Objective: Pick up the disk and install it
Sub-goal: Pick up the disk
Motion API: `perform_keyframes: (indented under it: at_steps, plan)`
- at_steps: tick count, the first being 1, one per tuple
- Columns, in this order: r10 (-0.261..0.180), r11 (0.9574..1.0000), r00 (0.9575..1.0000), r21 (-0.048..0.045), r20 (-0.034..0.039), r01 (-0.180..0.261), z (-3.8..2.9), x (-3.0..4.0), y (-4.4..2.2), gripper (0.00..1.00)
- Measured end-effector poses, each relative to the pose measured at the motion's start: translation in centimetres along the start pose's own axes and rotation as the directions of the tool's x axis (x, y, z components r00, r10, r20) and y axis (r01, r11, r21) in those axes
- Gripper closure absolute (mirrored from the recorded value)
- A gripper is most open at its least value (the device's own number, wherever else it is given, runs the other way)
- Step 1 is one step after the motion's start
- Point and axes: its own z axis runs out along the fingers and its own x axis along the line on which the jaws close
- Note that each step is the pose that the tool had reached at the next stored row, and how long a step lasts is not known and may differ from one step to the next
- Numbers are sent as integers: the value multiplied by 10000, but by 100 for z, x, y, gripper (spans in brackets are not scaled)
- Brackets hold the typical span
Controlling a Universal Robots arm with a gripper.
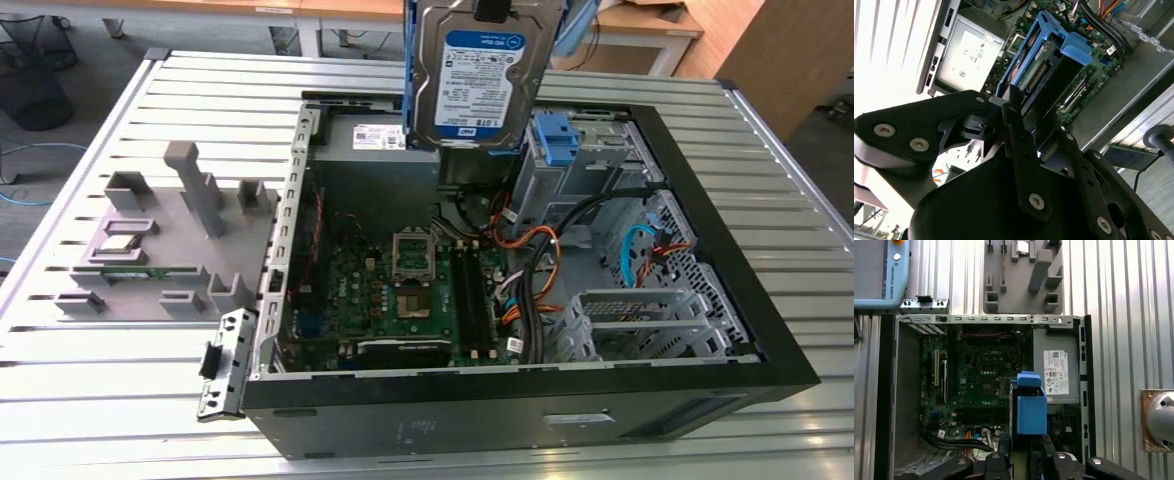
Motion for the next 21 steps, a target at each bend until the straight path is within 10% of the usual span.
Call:
perform_keyframes:
  at_steps: [21]
  plan:
    - [16, 10000, 10000, -32, 0, -16, -40, 259, -322, 65]
